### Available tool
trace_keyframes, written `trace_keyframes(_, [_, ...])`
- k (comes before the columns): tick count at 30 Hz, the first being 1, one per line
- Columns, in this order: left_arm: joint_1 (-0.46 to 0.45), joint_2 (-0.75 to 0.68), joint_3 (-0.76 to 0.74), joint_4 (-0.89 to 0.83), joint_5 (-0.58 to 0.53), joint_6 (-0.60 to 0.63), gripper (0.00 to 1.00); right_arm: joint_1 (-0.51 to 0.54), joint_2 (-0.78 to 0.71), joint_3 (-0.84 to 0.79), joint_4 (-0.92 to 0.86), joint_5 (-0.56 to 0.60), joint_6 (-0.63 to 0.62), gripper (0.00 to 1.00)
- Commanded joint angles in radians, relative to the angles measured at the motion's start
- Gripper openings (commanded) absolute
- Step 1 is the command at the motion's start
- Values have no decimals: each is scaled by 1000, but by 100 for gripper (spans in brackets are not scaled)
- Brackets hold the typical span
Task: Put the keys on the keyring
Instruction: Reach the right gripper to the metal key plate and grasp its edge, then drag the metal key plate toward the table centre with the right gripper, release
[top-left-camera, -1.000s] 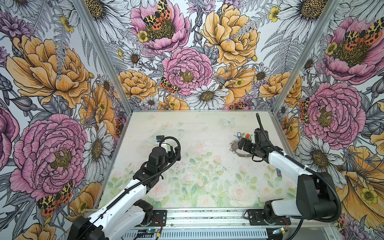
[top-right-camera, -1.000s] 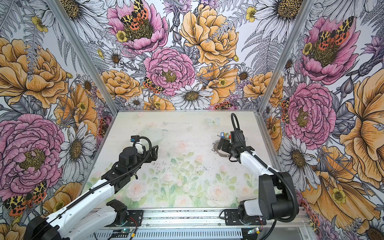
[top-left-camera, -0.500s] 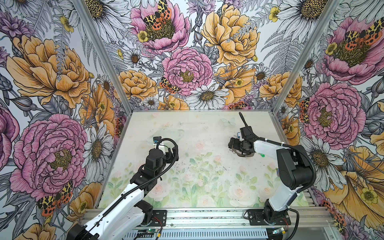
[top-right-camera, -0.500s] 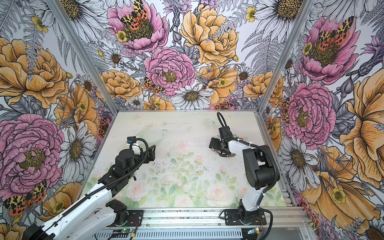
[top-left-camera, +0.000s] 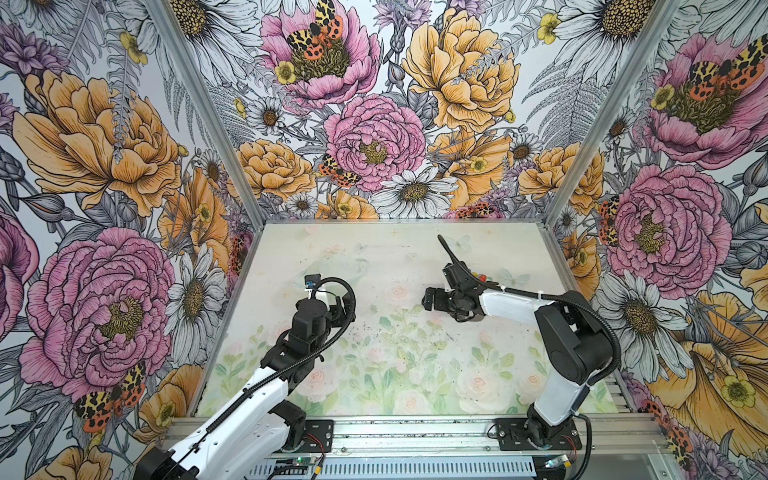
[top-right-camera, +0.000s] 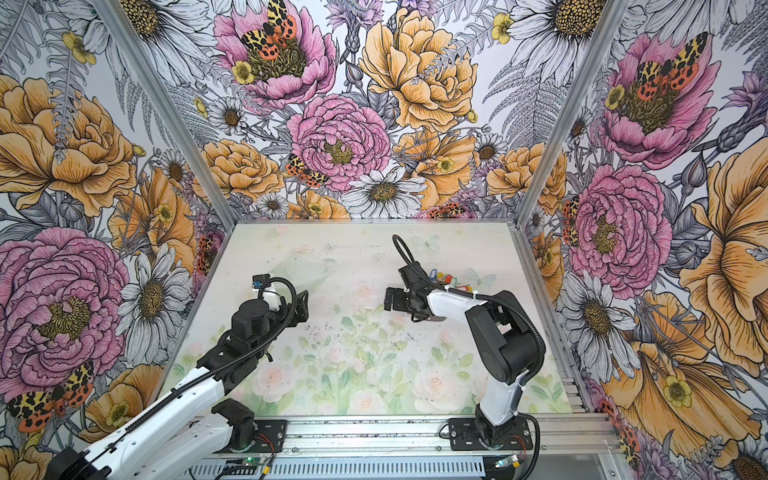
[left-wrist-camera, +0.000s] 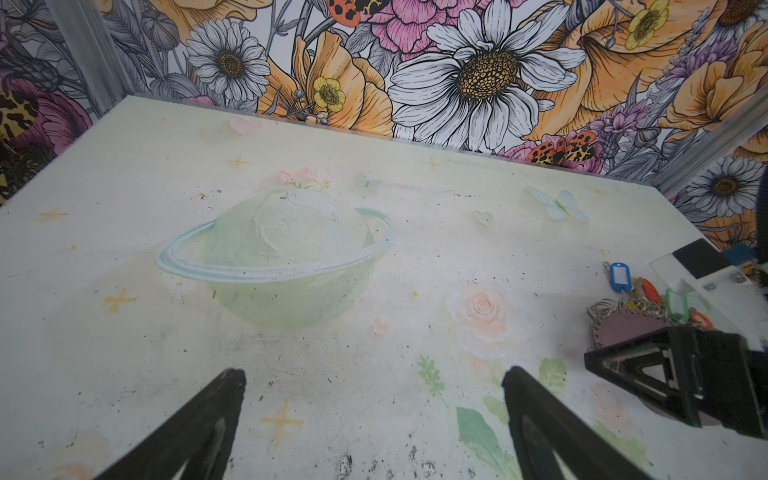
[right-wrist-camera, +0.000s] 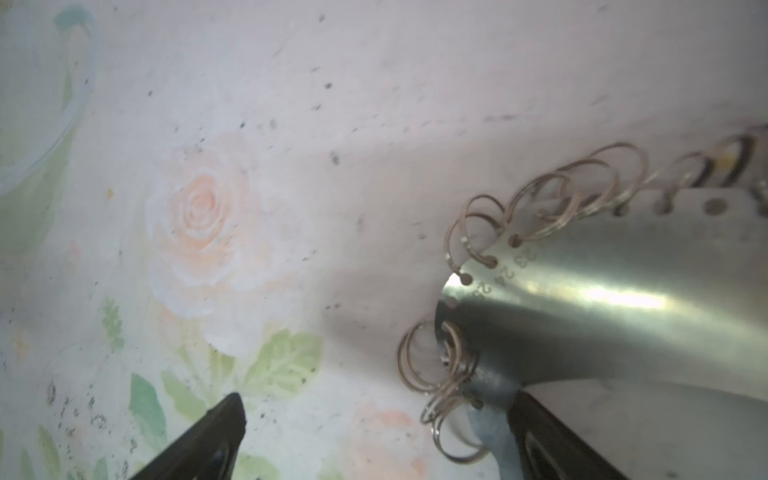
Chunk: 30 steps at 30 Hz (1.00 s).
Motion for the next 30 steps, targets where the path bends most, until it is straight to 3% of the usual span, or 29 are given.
trace_keyframes(1, [0,-48,-21,12,-66,12,99,108,60,42,-44,-82,56,100])
trace_keyframes(7, [19,-132,-49,-6,-92,1,99,269,52,74,-197,-35,20,100])
trace_keyframes(12, [23,-140,-58,6,-86,-3,99,270,-81,-70,-306,97,20,99])
trace_keyframes(18, [25,-77,-40,18,-51,1,99,126,-190,-181,-352,214,-1,99])
trace_keyframes(25, [23,2,-18,35,39,5,99,13,-151,-113,-348,276,-108,99])
trace_keyframes(30, [11,57,4,33,62,11,99,-33,-184,-93,-348,242,-166,98])
